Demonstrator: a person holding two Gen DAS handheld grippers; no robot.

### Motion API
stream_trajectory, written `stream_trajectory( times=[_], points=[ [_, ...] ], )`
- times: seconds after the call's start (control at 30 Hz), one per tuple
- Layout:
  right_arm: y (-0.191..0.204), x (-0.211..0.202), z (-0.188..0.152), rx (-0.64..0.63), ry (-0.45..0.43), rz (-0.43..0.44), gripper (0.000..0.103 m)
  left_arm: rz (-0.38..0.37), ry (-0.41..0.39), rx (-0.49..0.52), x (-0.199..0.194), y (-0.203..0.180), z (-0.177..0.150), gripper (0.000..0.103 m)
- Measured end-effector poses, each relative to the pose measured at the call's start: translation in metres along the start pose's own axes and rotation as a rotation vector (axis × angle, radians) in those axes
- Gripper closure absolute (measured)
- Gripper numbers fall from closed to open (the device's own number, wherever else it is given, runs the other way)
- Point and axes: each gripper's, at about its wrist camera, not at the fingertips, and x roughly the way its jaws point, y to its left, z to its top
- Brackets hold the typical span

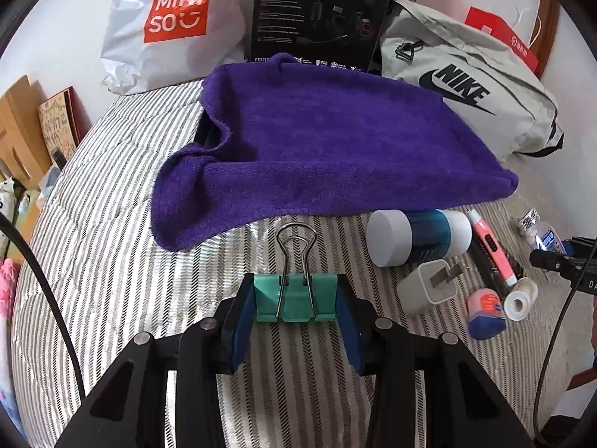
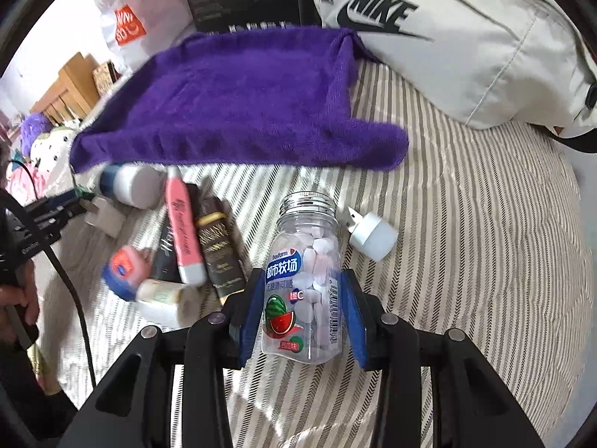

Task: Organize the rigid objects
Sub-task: 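Carry the clip and the candy bottle over the purple towel with both tools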

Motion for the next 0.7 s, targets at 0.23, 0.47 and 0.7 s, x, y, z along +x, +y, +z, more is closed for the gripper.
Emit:
stream_trajectory(
  times=[0.23, 0.47, 0.7],
  points=[
    [0.007, -0.025, 0.011, -0.022, -0.041, 0.048, 0.063, -0.014, -0.022, -0.011, -0.023, 0.005, 0.003, 0.064],
    [0.014, -0.037, 0.029, -0.052, -0.087, 0.066, 0.063, -0.016, -0.075, 0.002, -0.054, 0.004, 0.022, 0.064],
    [0.019, -0.042, 0.071, -0.094, -0.133, 0.069, 0.063, -0.023, -0.122, 0.012, -0.064, 0.003, 0.061, 0.064]
  ],
)
